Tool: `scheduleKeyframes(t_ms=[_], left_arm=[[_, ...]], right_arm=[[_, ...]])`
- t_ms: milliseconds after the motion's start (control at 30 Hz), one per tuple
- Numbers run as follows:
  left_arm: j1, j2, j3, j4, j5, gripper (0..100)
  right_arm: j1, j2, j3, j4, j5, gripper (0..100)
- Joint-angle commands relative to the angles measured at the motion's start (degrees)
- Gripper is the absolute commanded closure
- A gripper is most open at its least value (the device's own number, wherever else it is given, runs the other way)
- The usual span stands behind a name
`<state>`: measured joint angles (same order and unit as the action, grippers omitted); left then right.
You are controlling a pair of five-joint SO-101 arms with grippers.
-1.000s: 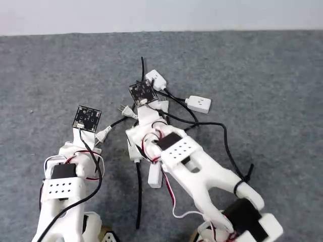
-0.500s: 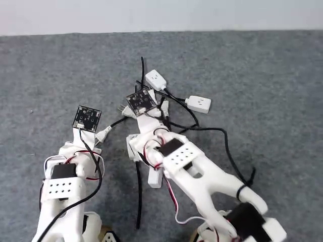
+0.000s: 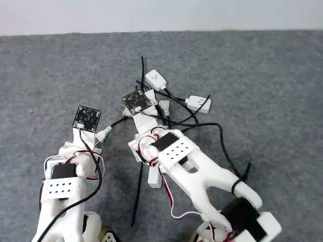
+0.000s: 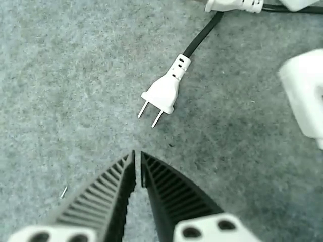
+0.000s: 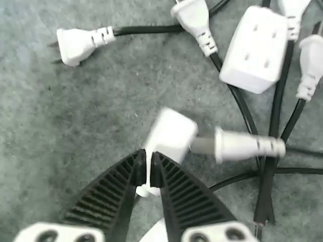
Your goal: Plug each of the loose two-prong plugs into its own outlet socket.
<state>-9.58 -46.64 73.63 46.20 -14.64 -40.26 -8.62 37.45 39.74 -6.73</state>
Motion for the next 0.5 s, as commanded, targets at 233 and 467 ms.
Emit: scheduleKeyframes(t_ms=[233,467], left_arm=[[-0.2,-1.5,-0.3,-1.4,-0.5,99],[4.8,-1.5,-0.6,-1.2,0.2,99]], right_arm=[[5.9,-7.4,-4.7,7.9,-0.9,98.9],[12.4,-10.5,-4.2,10.8,-4.8,90.3]])
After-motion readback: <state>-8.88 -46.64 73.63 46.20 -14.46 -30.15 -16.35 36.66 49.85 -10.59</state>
